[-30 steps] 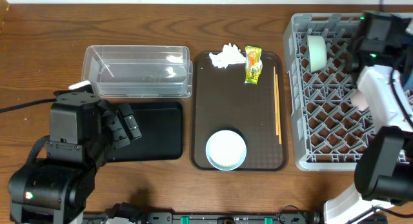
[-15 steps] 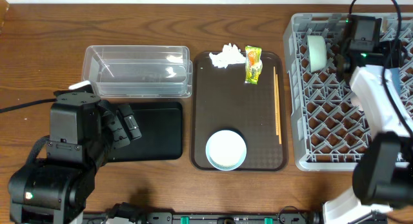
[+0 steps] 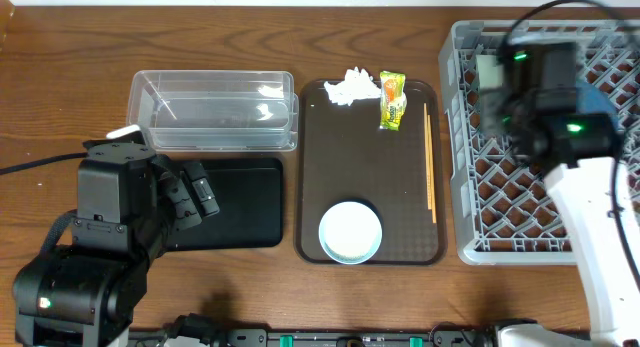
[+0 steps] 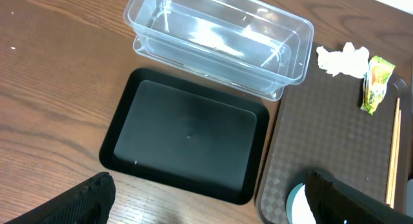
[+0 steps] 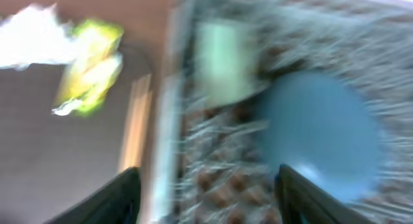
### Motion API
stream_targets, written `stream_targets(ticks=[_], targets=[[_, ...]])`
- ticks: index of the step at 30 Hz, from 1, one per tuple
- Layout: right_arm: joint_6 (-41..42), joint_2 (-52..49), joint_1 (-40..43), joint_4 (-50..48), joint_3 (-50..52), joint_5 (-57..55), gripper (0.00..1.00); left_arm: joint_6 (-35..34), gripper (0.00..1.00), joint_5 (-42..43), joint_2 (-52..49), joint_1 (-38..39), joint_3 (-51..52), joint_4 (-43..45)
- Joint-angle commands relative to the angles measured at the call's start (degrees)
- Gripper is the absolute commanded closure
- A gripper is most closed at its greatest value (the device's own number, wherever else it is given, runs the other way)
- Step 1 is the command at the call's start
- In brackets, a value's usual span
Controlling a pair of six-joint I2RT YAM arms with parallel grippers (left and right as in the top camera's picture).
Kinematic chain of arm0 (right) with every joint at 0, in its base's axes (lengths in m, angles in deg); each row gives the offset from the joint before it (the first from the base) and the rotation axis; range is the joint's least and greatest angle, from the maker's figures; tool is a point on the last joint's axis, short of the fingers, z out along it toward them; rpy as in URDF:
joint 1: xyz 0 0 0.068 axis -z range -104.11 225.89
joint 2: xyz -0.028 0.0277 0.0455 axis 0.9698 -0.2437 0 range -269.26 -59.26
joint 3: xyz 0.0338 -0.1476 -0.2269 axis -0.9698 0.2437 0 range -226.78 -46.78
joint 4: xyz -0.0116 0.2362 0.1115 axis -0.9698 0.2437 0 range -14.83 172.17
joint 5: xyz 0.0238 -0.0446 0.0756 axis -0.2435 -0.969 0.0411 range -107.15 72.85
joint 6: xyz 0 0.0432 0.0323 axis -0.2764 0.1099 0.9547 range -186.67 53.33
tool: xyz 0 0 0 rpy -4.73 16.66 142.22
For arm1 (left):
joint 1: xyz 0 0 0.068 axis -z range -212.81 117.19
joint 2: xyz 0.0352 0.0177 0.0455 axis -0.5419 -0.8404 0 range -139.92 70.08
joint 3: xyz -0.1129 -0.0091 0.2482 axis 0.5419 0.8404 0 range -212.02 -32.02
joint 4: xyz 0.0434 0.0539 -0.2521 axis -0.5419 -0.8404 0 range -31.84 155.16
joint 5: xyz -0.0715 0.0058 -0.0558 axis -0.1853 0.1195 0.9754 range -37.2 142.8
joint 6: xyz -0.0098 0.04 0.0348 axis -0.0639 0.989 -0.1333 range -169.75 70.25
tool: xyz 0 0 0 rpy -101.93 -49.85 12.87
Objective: Sort waste into correct bins and load items into the dishwasher rack
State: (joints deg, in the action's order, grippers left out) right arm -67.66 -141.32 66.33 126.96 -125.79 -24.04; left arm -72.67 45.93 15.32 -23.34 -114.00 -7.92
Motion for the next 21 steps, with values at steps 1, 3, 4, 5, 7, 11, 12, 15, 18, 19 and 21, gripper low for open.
stream_targets(ticks=[1,3,4,5,7,11,12,15,18,19,21], targets=[[7.91,-2.56,-5.79,3.32,0.74,10.45,0.43,-0.33,0.04,-0.92,0.11,-0.20,0.00,-0.02],[9.35,-4.57,-9.44,4.00,2.16,11.80,0.44,-0.33,0.04,-0.92,0.11,-0.20,0.00,-0.02],[10.80,-5.79,-11.39,3.96,3.13,11.85,0.45,-0.33,0.04,-0.92,0.11,-0.20,0.00,-0.02],[12.35,-7.19,-13.20,3.72,4.11,11.39,0.47,-0.33,0.04,-0.92,0.11,-0.20,0.00,-0.02],[16.59,-10.27,-15.91,3.23,5.79,7.87,0.50,-0.33,0.04,-0.92,0.11,-0.20,-0.02,0.00],[27.63,-17.27,-17.42,0.48,7.61,-3.28,0.55,-0.33,0.04,-0.92,0.11,-0.20,0.00,-0.02],[28.50,-18.75,-17.11,-0.76,7.61,-4.33,0.55,-0.33,0.04,-0.92,0.11,-0.20,0.00,0.00],[28.57,-22.80,-15.52,-5.25,7.61,-4.22,0.54,-0.33,0.04,-0.92,0.11,-0.20,0.00,0.00],[28.09,-25.90,-13.75,-7.30,7.61,-4.17,0.55,-0.33,0.04,-0.92,0.11,-0.20,0.00,-0.02],[27.32,-26.67,-13.27,-7.78,7.61,-3.80,0.56,-0.33,0.04,-0.92,0.11,-0.20,0.00,0.00],[25.94,-28.11,-12.46,-8.37,7.61,-3.37,0.57,-0.33,0.04,-0.92,0.11,-0.20,0.00,0.00]])
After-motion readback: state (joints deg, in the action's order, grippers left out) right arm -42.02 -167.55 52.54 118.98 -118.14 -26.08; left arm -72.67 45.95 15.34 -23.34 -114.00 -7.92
